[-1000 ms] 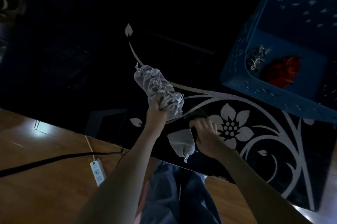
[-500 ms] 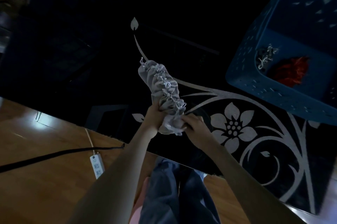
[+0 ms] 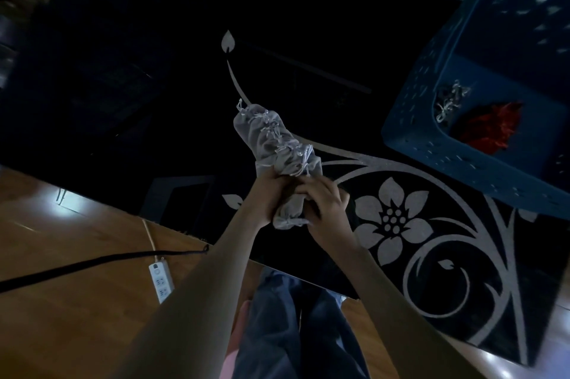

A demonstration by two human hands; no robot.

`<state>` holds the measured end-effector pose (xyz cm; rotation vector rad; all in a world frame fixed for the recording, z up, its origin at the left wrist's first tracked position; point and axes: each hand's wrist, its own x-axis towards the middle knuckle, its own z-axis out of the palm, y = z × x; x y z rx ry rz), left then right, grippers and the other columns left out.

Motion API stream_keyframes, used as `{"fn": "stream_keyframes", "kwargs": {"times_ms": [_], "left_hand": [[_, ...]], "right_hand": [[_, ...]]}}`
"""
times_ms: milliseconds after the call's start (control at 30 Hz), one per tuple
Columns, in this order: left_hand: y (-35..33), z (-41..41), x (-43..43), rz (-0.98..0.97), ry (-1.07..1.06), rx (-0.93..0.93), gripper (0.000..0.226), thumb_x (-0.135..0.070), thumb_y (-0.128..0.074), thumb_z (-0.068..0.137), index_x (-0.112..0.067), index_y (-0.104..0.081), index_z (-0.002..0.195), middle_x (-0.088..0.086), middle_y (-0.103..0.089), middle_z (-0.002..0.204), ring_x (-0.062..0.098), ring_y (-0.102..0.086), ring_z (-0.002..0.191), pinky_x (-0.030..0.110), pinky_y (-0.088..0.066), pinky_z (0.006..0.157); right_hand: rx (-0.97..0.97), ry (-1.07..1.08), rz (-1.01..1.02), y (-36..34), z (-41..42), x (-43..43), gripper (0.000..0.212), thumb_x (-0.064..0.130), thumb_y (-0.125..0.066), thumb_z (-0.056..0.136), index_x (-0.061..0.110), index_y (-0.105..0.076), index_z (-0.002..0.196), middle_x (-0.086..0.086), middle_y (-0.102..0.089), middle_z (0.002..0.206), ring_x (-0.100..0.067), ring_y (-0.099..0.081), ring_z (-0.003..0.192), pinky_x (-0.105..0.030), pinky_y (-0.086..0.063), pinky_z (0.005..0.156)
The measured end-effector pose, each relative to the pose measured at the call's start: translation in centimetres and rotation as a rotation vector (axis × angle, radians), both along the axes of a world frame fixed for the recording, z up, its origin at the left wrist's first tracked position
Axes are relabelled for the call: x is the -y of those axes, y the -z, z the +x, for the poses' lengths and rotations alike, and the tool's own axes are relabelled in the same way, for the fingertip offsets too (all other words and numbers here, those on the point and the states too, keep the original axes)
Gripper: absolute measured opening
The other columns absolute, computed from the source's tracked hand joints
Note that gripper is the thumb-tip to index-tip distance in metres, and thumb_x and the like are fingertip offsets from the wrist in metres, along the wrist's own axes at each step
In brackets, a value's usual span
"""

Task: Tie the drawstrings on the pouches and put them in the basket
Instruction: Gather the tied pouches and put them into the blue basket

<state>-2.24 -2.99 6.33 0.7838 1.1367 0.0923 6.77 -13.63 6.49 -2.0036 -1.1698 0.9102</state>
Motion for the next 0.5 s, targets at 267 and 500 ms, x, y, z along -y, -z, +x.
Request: {"fn": "stream_keyframes", "kwargs": {"times_ms": [267, 500], "left_hand": [[-0.8, 3.2, 0.8, 0.085, 0.132, 0.014, 0.022, -0.002, -0.053, 0.094, -0.019, -0.062, 0.105, -0.001, -0.069, 0.095, 0.009, -0.066, 0.088, 0.017, -0.051, 0.069], [-0.2, 3.2, 0.4, 0.160, 0.280, -0.062, 0.026, -0.011, -0.050, 0.096, -0.015, -0.058, 0.121, 0.007, -0.066, 0.117, 0.021, -0.061, 0.112, 0.034, -0.050, 0.096]], "right_hand": [[-0.288, 0.508, -0.193, -1.5, 0.6, -2.5, 0.023, 0.008, -0.042, 0.078, 0.030, -0.046, 0.078, 0.004, -0.048, 0.096, -0.021, -0.045, 0.099, -0.049, -0.033, 0.093], [-0.158, 0.587, -0.125, -0.3, 0.6, -2.0, 0.025, 0.010, -0.046, 0.079, 0.008, -0.056, 0.102, -0.010, -0.046, 0.123, -0.033, -0.045, 0.112, -0.049, -0.034, 0.103]]}}
